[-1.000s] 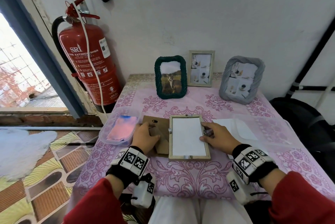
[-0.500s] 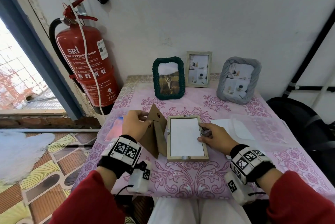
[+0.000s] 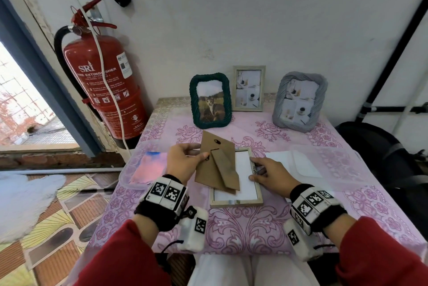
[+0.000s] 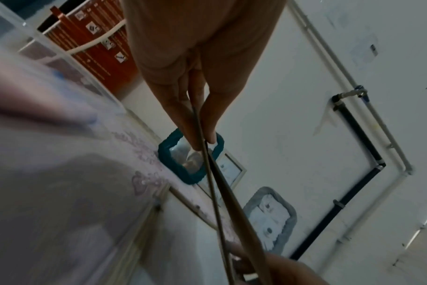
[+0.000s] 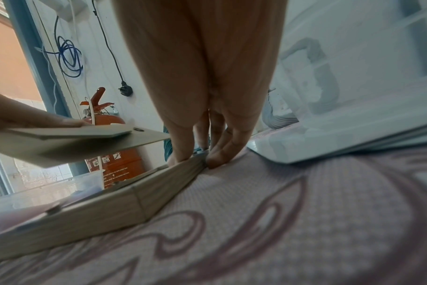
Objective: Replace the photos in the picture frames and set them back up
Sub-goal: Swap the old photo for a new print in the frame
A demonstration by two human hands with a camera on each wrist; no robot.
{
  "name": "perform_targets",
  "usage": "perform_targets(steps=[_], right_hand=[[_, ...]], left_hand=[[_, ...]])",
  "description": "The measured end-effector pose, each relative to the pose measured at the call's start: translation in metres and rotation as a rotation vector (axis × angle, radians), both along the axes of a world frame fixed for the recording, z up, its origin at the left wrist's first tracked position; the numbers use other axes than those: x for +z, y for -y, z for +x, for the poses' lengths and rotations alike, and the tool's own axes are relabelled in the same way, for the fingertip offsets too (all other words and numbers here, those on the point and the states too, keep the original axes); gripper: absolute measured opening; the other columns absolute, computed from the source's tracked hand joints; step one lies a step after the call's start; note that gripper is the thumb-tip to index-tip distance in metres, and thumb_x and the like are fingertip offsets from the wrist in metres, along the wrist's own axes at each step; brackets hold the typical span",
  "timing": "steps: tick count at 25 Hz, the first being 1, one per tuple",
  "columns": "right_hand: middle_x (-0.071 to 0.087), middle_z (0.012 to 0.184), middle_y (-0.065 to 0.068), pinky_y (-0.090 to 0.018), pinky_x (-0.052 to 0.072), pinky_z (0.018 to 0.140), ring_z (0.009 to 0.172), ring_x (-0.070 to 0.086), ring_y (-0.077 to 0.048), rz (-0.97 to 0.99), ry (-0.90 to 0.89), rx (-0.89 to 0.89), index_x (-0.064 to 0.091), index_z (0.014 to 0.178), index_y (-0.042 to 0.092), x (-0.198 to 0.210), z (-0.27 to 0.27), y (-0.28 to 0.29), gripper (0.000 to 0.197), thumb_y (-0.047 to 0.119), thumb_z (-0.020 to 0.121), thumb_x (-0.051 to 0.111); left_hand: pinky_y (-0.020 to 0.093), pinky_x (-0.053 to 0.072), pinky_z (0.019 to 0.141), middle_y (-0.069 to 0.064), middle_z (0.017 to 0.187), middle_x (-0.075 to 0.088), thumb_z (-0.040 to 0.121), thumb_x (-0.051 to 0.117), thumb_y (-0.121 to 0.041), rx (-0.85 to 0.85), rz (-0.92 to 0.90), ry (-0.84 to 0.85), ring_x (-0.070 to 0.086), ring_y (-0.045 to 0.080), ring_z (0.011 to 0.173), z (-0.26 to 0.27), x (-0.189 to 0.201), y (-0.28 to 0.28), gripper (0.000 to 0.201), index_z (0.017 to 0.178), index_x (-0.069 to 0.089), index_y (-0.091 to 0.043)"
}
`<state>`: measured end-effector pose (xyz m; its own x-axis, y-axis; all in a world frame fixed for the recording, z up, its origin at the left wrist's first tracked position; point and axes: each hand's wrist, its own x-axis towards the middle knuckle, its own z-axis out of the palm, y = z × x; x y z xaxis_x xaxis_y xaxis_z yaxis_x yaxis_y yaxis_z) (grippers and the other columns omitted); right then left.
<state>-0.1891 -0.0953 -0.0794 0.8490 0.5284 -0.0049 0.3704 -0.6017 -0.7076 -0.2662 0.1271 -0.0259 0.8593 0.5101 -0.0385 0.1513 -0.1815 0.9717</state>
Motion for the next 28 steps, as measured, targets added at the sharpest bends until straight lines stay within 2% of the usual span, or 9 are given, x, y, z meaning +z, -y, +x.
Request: perform_targets(steps=[3,7,9,11,12,14,19,24,28], right_hand=[[0.059,0.089,0.005,-0.022,0.043,0.076,0.079,0.056,-0.014,0.006,-0.005,0.009,0.059,0.122,0.012,0.000,0.000,0.000,0.042,0.013,0.082,0.069],[0.059,0.113,-0.015,-0.029,0.042,0.090,0.102,0.057,-0.027,-0.040,-0.001,0.000,0.049,0.133,0.009,-0.002,0.002,0.000,0.047,0.016,0.089,0.062],[0.057,0.116,-0.016,-0.029,0.041,0.093,0.106,0.055,-0.026,-0.057,0.002,0.003,0.045,0.137,0.010,-0.003,0.002,-0.001,0.048,0.019,0.091,0.058],[0.057,0.116,-0.017,-0.031,0.041,0.094,0.107,0.054,-0.027,-0.067,0.010,0.013,0.044,0.137,0.010,-0.003,0.002,-0.001,0.047,0.019,0.092,0.057],[0.057,0.115,-0.017,-0.032,0.041,0.094,0.107,0.054,-0.028,-0.064,0.008,0.013,0.044,0.137,0.011,-0.003,0.002,-0.001,0.046,0.018,0.092,0.056],[0.057,0.113,-0.018,-0.029,0.038,0.093,0.107,0.053,-0.028,-0.052,0.004,0.004,0.043,0.138,0.011,-0.003,0.002,-0.001,0.045,0.016,0.094,0.053],[0.055,0.116,-0.015,-0.025,0.038,0.090,0.107,0.054,-0.025,-0.041,-0.011,0.013,0.042,0.139,0.013,-0.003,0.002,-0.001,0.049,0.014,0.092,0.056],[0.054,0.120,-0.016,-0.029,0.041,0.095,0.108,0.055,-0.025,-0.048,-0.030,0.007,0.041,0.140,0.012,-0.001,0.000,0.000,0.051,0.014,0.091,0.058],[0.055,0.127,-0.013,-0.022,0.037,0.094,0.113,0.054,-0.023,-0.014,-0.039,-0.019,0.045,0.137,0.009,-0.002,0.001,0.000,0.044,0.013,0.094,0.052]], left_hand=[[0.038,0.054,0.074,0.020,0.088,0.064,0.075,0.071,0.005,-0.003,-0.039,-0.029,0.060,0.026,0.076,0.005,-0.018,0.012,0.035,0.109,0.061,0.009],[0.042,0.055,0.082,0.018,0.086,0.064,0.073,0.075,0.002,0.047,-0.050,-0.060,0.061,0.025,0.078,0.008,-0.038,0.023,0.036,0.106,0.063,0.007],[0.029,0.057,0.075,0.010,0.081,0.064,0.071,0.077,-0.002,0.052,-0.012,-0.068,0.060,0.019,0.071,0.010,-0.045,0.027,0.035,0.103,0.064,0.005],[0.008,0.050,0.061,0.002,0.076,0.061,0.070,0.079,-0.006,0.045,0.043,-0.076,0.055,0.008,0.063,0.011,-0.051,0.030,0.033,0.100,0.066,0.001],[0.004,0.047,0.056,0.003,0.078,0.062,0.071,0.078,-0.006,0.041,0.065,-0.079,0.054,0.005,0.062,0.011,-0.053,0.032,0.033,0.100,0.065,0.000],[0.009,0.049,0.061,0.009,0.085,0.065,0.072,0.077,-0.007,0.037,0.111,-0.089,0.057,0.009,0.066,0.010,-0.056,0.034,0.032,0.100,0.065,0.002],[0.032,0.049,0.090,0.012,0.108,0.052,0.072,0.078,-0.020,0.039,0.284,-0.167,0.058,0.025,0.090,0.010,-0.063,0.032,0.033,0.101,0.066,-0.008],[0.032,0.049,0.089,0.017,0.114,0.056,0.071,0.079,-0.013,-0.025,0.250,-0.174,0.057,0.025,0.098,0.012,-0.065,0.029,0.041,0.107,0.061,-0.007],[0.031,0.047,0.087,0.013,0.106,0.054,0.069,0.080,-0.011,-0.042,0.204,-0.160,0.051,0.019,0.090,0.011,-0.067,0.026,0.050,0.112,0.054,-0.008]])
